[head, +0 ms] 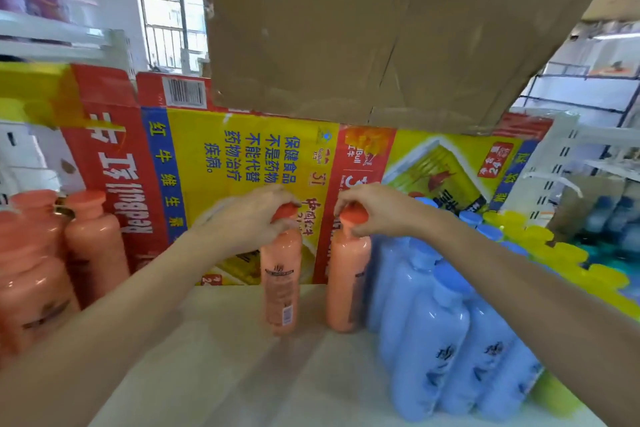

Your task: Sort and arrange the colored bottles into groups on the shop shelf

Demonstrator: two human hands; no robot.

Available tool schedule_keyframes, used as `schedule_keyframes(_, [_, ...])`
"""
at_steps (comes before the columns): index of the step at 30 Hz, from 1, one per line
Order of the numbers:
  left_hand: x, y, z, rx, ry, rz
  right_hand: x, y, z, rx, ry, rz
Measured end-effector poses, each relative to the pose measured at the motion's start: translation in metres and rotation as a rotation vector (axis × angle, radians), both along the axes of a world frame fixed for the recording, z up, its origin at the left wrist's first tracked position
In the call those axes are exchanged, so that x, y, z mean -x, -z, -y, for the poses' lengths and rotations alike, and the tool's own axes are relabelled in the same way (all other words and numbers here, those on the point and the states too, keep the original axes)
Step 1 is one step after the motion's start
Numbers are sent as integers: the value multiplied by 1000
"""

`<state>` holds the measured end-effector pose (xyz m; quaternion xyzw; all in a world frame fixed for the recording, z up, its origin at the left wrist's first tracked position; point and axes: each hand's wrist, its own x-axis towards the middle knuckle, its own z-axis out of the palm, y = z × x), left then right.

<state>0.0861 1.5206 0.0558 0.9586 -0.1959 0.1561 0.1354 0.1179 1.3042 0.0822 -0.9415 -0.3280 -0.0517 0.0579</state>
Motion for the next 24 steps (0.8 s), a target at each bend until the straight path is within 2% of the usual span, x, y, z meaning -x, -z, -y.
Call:
schedule_keyframes(9, [-28,8,30,8,-10,-84,-30,8,14,56,-74,1])
schedule_keyframes(16, [-34,11,37,64,58,-98,-45,4,16,116,-222,-37])
schedule_keyframes(24, [-37,15,32,286,128,-164,-57,14,19,29,-282,-85])
